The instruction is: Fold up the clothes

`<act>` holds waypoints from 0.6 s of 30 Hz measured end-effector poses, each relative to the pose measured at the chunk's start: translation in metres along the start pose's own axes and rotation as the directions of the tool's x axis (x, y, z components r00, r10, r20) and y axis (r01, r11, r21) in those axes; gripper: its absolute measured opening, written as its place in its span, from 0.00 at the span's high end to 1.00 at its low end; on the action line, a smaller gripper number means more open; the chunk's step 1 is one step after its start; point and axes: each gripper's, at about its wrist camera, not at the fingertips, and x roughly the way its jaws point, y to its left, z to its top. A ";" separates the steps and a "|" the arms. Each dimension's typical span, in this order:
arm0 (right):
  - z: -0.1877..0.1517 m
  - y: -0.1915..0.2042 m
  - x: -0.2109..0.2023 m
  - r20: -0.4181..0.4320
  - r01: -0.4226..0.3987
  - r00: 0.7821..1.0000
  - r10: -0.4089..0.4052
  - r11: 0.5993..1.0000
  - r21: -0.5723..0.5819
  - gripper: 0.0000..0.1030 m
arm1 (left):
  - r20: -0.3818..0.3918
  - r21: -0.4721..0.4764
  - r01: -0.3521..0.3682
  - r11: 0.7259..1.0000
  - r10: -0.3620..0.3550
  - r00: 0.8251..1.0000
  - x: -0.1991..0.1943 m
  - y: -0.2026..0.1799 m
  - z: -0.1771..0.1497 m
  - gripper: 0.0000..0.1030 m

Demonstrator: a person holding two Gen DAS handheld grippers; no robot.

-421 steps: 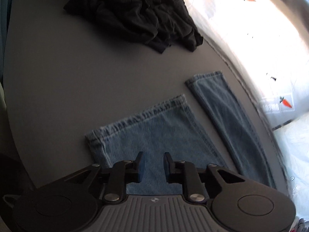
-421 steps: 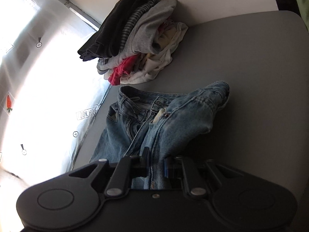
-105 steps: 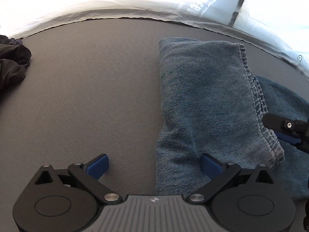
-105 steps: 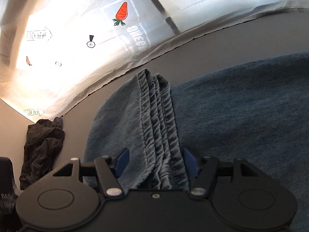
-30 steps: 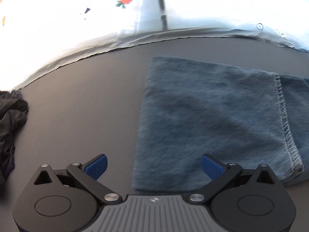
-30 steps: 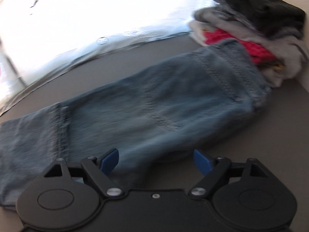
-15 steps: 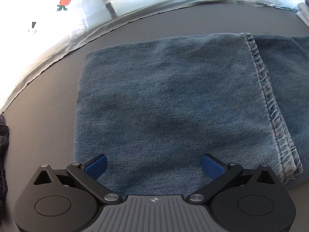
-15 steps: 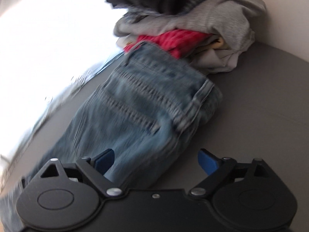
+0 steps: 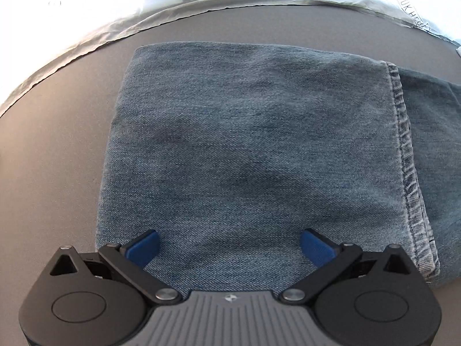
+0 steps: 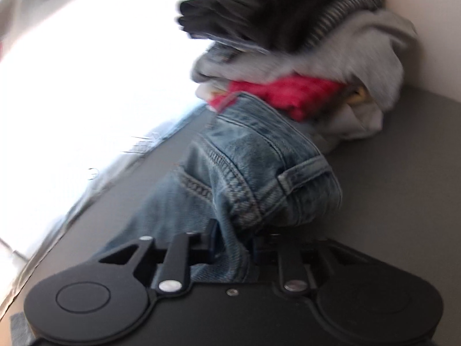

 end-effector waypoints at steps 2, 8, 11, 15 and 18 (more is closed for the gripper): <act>0.001 0.013 -0.011 0.010 -0.024 1.000 0.025 0.999 -0.035 0.83 | 0.000 -0.001 0.005 1.000 -0.005 1.000 0.000 0.001 0.000 0.00; -0.001 0.057 -0.038 0.021 -0.135 0.990 0.138 0.984 -0.115 0.84 | 0.002 0.006 0.005 1.000 -0.005 1.000 -0.004 0.003 -0.005 0.00; -0.008 0.086 -0.050 0.012 -0.189 0.981 0.194 0.967 -0.173 0.84 | 0.011 0.011 0.010 1.000 -0.010 1.000 -0.007 0.006 -0.010 0.00; -0.023 0.120 -0.061 -0.017 -0.270 0.962 0.272 0.938 -0.216 0.84 | 0.023 0.021 0.011 1.000 -0.011 1.000 -0.015 0.015 -0.018 0.00; -0.035 0.145 -0.069 -0.048 -0.313 0.949 0.311 0.915 -0.253 0.85 | 0.042 0.024 -0.001 1.000 0.000 0.999 -0.023 0.024 -0.025 0.00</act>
